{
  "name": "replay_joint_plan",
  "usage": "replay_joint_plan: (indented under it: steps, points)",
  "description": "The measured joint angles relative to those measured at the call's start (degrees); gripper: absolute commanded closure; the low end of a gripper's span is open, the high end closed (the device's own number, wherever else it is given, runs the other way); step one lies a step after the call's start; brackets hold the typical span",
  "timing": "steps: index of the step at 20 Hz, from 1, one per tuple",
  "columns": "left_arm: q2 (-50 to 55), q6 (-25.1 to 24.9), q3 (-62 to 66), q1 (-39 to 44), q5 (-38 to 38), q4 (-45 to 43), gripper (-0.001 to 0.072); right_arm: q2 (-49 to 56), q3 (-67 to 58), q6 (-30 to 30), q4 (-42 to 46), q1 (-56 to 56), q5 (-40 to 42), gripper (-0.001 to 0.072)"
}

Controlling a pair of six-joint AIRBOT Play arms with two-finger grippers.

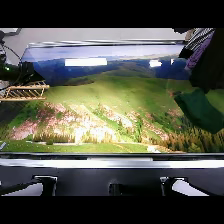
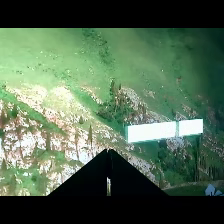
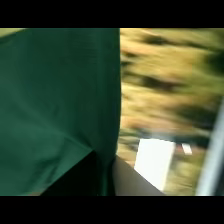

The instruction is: Fold the clothes and pants, and hang the long-sleeved shirts on hangers.

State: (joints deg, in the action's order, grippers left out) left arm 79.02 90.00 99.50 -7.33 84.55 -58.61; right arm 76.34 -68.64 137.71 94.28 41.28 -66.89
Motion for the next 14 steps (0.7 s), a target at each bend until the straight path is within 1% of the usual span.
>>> replay_joint_plan:
  steps: [3, 6, 12, 13, 14]
  points:
    - [0.0, 0.0, 0.0, 0.0, 0.4, 0.0, 0.069, -3.6, 8.0, 1.9, 3.8, 0.0, 0.5, 0.0686]
    - [0.0, 0.0, 0.0, 0.0, 0.4, 0.0, 0.069, -5.7, 13.1, 2.9, 7.0, 0.0, 0.5, 0.0685]
    - [0.0, 0.0, 0.0, 0.0, 0.5, 0.0, 0.069, -7.0, 17.1, 3.4, 12.7, 0.0, -3.3, 0.0684]
    - [0.0, 0.0, 0.0, 0.0, 0.5, 0.0, 0.069, -7.0, 17.4, 3.4, 13.6, 0.0, -4.3, 0.0673]
    - [0.0, 0.0, 0.0, 0.0, 0.5, 0.0, 0.069, -7.1, 17.5, 3.4, 14.3, 0.0, -5.2, 0.062]
